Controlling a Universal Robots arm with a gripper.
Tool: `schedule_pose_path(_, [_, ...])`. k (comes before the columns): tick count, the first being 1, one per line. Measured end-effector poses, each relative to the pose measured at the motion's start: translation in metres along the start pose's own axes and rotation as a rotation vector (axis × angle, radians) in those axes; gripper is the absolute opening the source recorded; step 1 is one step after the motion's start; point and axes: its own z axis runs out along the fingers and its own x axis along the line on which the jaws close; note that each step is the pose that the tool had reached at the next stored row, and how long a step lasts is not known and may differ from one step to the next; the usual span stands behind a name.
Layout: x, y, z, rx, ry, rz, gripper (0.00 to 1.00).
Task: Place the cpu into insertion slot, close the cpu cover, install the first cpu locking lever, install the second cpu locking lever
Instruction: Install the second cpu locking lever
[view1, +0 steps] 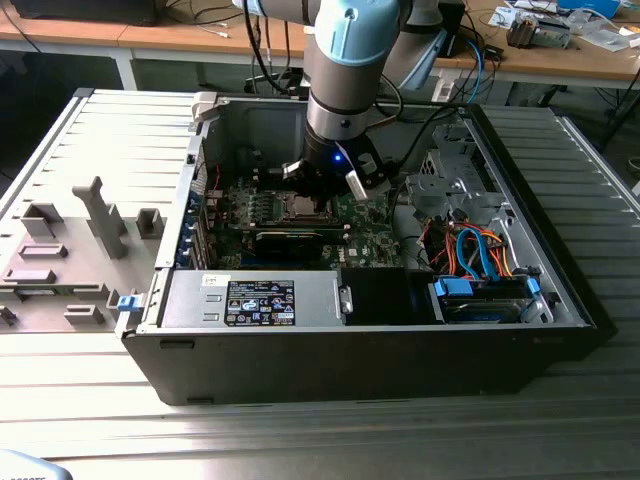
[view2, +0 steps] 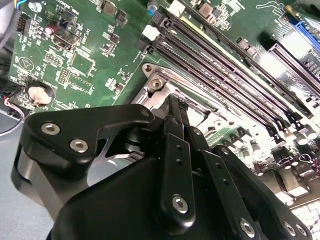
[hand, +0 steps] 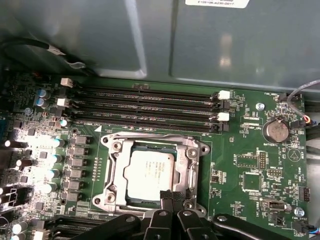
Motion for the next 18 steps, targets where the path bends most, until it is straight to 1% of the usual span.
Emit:
schedule_pose_path(7, [-0.0086, 0.0001, -0.0002, -0.0006, 0.0077, 0.001, 0.11])
schedule_pose_path(11, [-0.0130, 0.0005, -0.0010, -0.0008, 0.0104, 0.002, 0.11])
schedule_pose_path(15, [-0.0136, 0.0034, -0.0081, -0.0008, 0.0105, 0.002, 0.11])
schedule_pose_path(18, [-0.0127, 0.0053, -0.0123, -0.0007, 0.0100, 0.002, 0.11])
